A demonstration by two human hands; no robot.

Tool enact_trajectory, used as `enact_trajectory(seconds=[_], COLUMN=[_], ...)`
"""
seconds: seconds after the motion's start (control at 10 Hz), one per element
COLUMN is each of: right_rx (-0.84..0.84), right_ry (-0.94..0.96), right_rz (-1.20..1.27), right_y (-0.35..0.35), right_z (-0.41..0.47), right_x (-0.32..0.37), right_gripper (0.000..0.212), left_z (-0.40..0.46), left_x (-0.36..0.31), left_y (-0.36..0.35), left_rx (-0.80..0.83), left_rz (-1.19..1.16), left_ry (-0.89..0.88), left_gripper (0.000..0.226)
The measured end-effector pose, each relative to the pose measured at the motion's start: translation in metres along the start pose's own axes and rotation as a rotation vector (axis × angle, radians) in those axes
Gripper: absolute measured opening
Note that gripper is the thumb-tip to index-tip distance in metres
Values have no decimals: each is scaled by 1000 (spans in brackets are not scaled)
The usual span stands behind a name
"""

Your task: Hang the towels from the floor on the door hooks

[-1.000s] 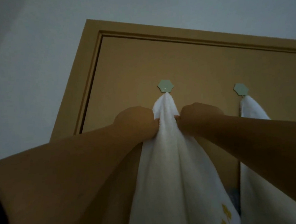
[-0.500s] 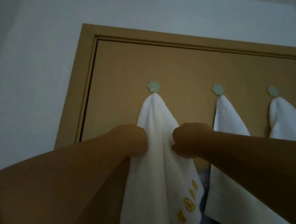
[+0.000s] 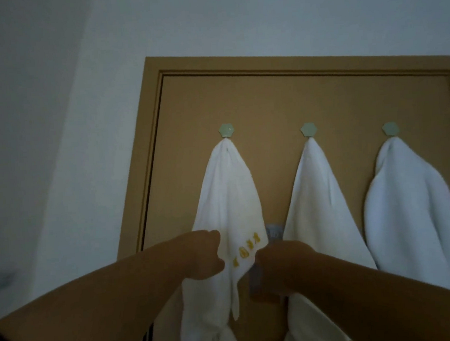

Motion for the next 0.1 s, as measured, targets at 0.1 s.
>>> enact_trajectory(seconds=[0.1], right_rx=[56], right_ry=[12], right_rz=[34], right_y=[-14], right_z=[-30], right_x=[12], right_gripper=[32], left_z=[-35], left_x=[-10], left_y=[-19], left_rx=[90], left_rz=[-1], left_ry=[-5], left_gripper=[59])
Point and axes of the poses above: each hand's wrist, its own z-axis towards the middle knuckle, its own y-axis out of the back of the hand, x = y × z, the point moved 6 cm from there along z, towards the middle knuckle, and after that the axes turned 3 degrees about -z, right-handed, at the moved point
